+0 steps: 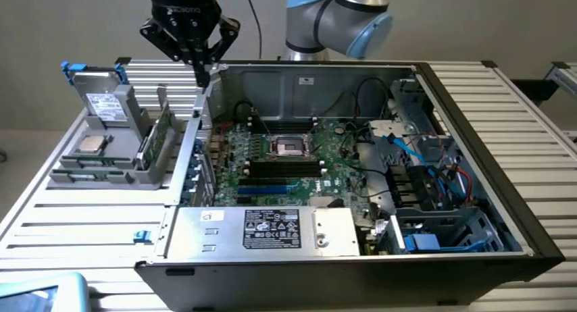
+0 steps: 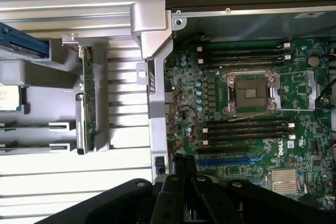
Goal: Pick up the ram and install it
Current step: 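Reach for the ram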
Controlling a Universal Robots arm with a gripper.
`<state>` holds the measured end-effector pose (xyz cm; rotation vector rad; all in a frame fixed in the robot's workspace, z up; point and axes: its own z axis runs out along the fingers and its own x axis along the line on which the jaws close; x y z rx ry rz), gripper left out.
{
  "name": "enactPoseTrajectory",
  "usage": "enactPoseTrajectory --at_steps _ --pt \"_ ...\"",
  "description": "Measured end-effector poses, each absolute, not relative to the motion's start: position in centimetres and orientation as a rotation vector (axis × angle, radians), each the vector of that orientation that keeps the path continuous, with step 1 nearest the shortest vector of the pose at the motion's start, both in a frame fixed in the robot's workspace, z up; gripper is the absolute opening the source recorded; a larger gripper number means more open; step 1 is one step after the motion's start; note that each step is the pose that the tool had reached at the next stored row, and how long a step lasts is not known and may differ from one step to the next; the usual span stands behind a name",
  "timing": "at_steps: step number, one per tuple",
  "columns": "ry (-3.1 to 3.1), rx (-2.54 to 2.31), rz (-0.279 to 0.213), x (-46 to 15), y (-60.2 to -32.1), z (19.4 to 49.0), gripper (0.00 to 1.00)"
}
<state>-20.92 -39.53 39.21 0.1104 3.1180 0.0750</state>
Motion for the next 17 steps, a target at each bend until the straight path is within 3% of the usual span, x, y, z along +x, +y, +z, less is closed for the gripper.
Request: enactPoseTrajectory --at_steps 17 --pt "3.118 0.11 0.075 -28.2 -39.3 39.2 0.11"
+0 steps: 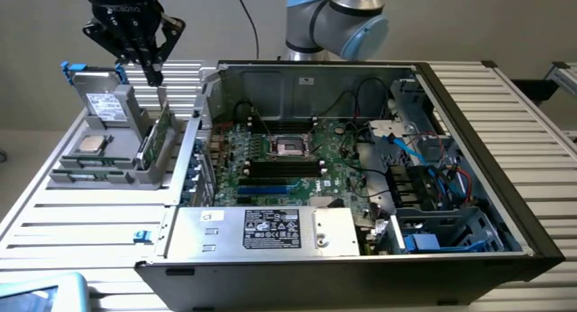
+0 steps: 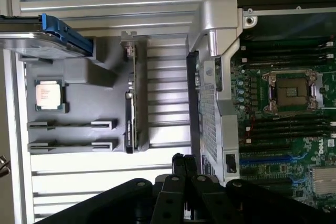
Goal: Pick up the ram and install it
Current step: 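Reach for the ram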
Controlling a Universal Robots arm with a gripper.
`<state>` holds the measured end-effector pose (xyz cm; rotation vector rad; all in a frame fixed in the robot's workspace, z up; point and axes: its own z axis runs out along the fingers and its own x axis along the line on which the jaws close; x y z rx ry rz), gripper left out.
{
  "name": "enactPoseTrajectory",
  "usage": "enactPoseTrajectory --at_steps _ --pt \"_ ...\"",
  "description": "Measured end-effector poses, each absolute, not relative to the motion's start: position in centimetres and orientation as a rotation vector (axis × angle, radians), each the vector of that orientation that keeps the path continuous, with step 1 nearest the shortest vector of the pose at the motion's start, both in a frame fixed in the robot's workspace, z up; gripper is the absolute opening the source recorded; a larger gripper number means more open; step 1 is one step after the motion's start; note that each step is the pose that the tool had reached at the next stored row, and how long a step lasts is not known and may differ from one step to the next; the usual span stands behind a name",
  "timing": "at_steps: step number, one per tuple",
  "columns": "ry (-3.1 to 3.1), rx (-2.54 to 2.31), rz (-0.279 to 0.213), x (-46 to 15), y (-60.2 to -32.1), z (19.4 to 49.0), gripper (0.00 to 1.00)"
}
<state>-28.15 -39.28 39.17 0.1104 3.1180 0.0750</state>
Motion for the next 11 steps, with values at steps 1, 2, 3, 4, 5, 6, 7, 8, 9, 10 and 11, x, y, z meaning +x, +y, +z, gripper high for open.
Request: enactPoseTrajectory --at_steps 1,2,3,4,5,6,7,8,9,10,11 --pt "3.118 0.11 0.075 -28.6 -39.3 39.2 0.11" --pt "3.118 0.11 0.075 -29.1 -39.2 39.2 0.11" --pt "3.118 0.11 0.075 -29.5 -39.2 39.2 0.11" --pt "3.118 0.11 0.075 -29.9 -39.2 39.2 0.11" --pt "3.118 0.111 0.075 -30.4 -39.2 39.2 0.11" --pt "3.118 0.111 0.075 -30.9 -39.2 39.2 0.11" --pt "3.118 0.11 0.075 -31.3 -39.2 39.2 0.11" --pt "3.118 0.11 0.075 -31.8 -39.2 39.2 0.11" --pt "3.118 0.11 0.075 -32.2 -39.2 39.2 0.11" --pt "3.118 0.11 0.075 -32.7 -39.2 39.2 0.11" --pt "3.118 0.111 0.075 -33.1 -39.2 39.1 0.11"
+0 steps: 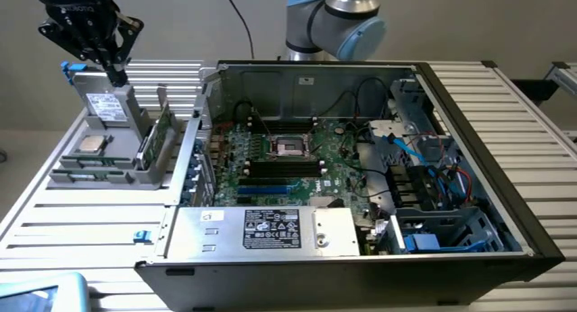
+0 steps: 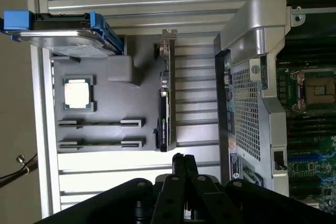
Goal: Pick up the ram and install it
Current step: 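Reach for the ram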
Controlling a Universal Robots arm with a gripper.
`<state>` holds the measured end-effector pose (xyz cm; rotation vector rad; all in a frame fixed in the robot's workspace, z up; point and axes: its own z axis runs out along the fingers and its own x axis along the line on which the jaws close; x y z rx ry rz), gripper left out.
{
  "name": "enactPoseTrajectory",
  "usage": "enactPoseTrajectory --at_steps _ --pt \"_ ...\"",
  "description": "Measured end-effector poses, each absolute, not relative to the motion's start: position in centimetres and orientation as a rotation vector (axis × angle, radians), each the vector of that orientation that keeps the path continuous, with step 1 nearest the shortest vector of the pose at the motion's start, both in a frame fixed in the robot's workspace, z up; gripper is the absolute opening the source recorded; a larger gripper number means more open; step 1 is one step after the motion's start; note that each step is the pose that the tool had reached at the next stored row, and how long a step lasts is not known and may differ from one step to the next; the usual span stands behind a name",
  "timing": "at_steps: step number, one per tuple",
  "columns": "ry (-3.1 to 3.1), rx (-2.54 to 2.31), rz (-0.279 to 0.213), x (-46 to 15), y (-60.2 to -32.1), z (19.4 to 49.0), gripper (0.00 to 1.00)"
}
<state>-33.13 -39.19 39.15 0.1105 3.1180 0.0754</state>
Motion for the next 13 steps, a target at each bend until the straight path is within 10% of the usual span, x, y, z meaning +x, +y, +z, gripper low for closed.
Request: enactPoseTrajectory --at_steps 13 --pt "3.118 0.11 0.075 -38.7 -39.5 38.6 0.11"
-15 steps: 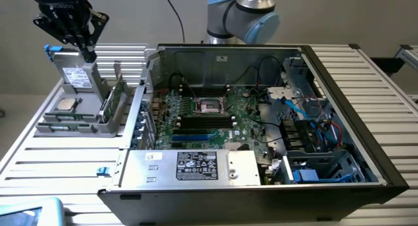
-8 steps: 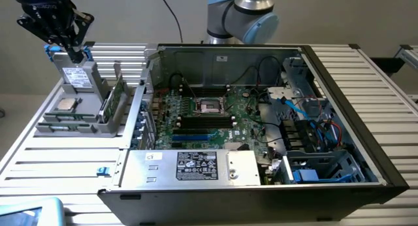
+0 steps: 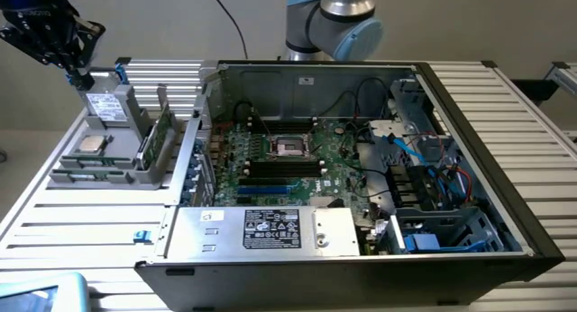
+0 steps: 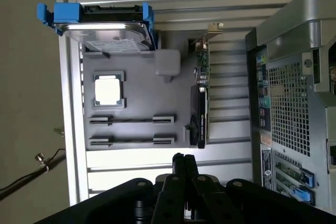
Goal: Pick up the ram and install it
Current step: 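Reach for the ram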
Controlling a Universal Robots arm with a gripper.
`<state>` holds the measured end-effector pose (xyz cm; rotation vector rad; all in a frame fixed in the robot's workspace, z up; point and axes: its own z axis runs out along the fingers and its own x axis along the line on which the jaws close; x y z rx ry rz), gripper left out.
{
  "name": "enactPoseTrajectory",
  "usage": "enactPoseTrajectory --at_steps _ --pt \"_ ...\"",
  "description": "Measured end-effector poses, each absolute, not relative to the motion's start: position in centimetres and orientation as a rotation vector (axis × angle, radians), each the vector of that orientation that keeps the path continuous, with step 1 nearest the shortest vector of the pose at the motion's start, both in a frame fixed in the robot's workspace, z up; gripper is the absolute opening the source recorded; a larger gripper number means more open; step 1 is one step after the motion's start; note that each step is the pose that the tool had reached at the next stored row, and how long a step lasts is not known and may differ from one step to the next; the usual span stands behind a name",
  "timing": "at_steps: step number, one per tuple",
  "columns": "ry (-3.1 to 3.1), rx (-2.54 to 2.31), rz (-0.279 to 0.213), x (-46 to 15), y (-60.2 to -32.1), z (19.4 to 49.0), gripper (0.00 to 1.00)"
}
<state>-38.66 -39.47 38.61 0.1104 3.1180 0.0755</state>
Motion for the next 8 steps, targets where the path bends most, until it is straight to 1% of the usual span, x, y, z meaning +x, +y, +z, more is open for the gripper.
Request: enactPoseTrajectory --at_steps 8 --pt "3.118 0.11 0.075 -41.6 -39.5 38.4 0.11"
